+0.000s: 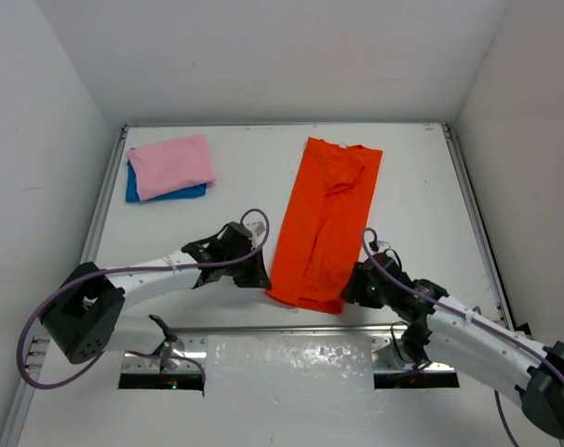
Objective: Fold and stack the t-shirts
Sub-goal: Grab the bottom of the folded rectangular tshirt with both arms
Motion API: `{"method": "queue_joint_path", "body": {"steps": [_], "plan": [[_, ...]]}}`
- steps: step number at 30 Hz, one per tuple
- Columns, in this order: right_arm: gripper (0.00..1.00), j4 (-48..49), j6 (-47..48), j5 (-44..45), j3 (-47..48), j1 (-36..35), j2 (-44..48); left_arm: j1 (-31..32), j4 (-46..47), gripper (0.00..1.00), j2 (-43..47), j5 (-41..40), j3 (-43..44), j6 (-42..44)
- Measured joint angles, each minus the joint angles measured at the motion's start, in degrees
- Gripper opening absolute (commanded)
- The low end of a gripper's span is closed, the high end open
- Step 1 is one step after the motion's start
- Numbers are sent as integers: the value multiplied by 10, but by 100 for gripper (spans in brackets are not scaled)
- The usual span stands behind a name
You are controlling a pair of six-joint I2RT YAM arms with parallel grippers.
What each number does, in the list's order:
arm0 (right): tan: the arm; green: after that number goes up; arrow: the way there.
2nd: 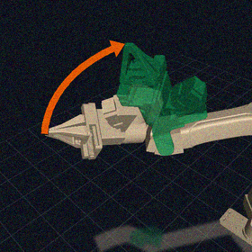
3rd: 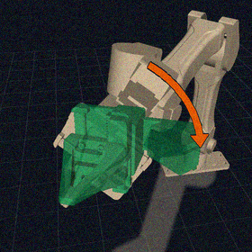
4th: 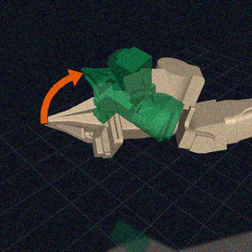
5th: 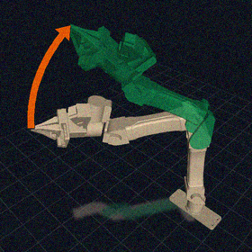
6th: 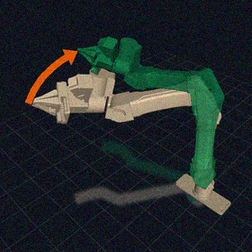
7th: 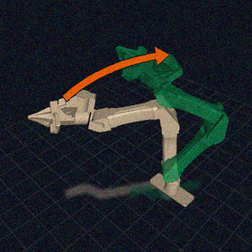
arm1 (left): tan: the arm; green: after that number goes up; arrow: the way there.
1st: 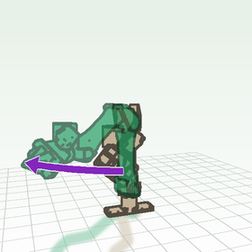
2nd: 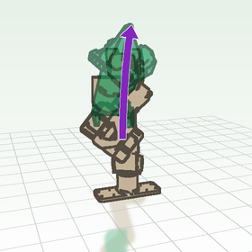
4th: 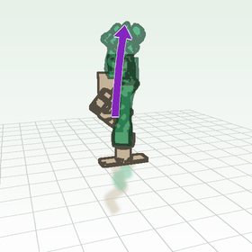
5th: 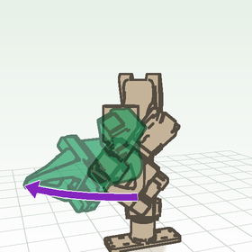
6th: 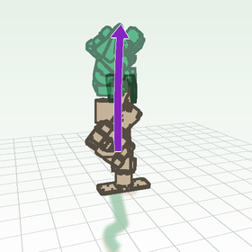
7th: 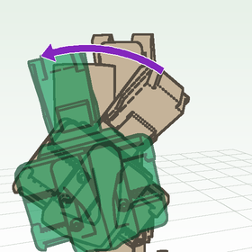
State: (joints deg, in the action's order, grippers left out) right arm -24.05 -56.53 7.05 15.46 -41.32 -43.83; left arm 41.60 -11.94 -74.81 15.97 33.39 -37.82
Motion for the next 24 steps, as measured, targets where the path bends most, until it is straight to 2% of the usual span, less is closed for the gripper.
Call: {"method": "queue_joint_path", "body": {"steps": [4, 7, 13, 20, 24], "plan": [[50, -6, -6, 8, 0, 0, 43, 0, 0, 0, 1, -1, -1, 0], [56, -6, -12, 14, 0, 0, 69, 0, 0, 0, 1, -2, -1, 0], [64, -13, -26, 15, 0, 0, 63, 0, -1, 0, 1, -3, -1, 0], [63, 6, -40, 0, -31, 0, 29, 0, -1, 0, 1, -3, -1, 0], [59, 46, -52, -15, -56, 0, 23, 0, 0, 0, 1, -3, -1, 0]]}}
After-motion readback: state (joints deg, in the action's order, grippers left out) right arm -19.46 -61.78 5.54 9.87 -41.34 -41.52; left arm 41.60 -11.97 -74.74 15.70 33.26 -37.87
